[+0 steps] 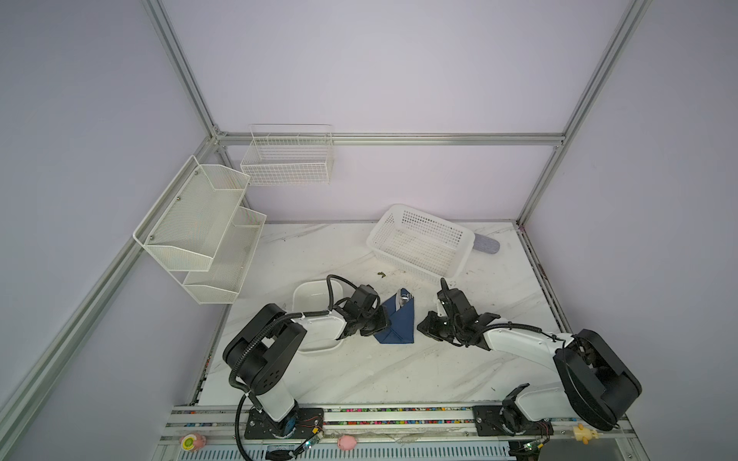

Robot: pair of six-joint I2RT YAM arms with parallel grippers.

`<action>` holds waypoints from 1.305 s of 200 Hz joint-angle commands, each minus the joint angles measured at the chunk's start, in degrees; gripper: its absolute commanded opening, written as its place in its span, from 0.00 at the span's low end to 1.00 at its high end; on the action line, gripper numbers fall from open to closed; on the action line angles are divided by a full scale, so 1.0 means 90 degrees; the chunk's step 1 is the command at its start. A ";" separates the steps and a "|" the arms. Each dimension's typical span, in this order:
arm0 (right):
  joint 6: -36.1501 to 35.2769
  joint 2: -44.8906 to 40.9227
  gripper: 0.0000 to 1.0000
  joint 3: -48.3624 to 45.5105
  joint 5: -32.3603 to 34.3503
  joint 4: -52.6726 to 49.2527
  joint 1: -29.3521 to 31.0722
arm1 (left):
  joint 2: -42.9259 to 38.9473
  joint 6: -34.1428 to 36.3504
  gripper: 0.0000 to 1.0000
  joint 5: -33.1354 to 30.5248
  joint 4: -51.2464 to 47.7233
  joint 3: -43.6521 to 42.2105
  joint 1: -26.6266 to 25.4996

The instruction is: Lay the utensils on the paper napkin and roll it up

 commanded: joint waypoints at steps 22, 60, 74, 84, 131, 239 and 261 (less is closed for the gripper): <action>-0.0091 -0.0021 0.17 0.0065 -0.0188 0.0216 -0.0015 | -0.0128 0.0213 0.00 -0.0267 0.0069 -0.0310 0.0020; -0.0015 0.0008 0.16 -0.0042 -0.0699 0.0643 -0.0005 | -0.0095 0.0259 0.00 -0.0382 -0.0043 -0.0388 0.0001; -0.0027 -0.0051 0.14 -0.0102 -0.0819 0.0730 0.0012 | -0.0085 0.0279 0.00 -0.0404 -0.0053 -0.0412 -0.0016; 0.0009 -0.0056 0.12 -0.0154 -0.0934 0.0841 0.0054 | -0.0065 0.0289 0.00 -0.0405 -0.0054 -0.0421 -0.0018; 0.0039 0.0287 0.10 -0.0119 -0.1089 0.0961 0.0544 | -0.0025 0.0311 0.00 -0.0478 -0.0100 -0.0451 -0.0056; -0.0202 0.1262 0.07 0.0119 -0.0746 0.0720 0.0776 | -0.0104 0.0408 0.00 -0.0583 -0.0322 -0.0418 -0.0088; -0.0316 0.0997 0.07 0.0276 -0.0756 0.0461 0.0775 | -0.0105 0.0408 0.00 -0.0571 -0.0326 -0.0424 -0.0087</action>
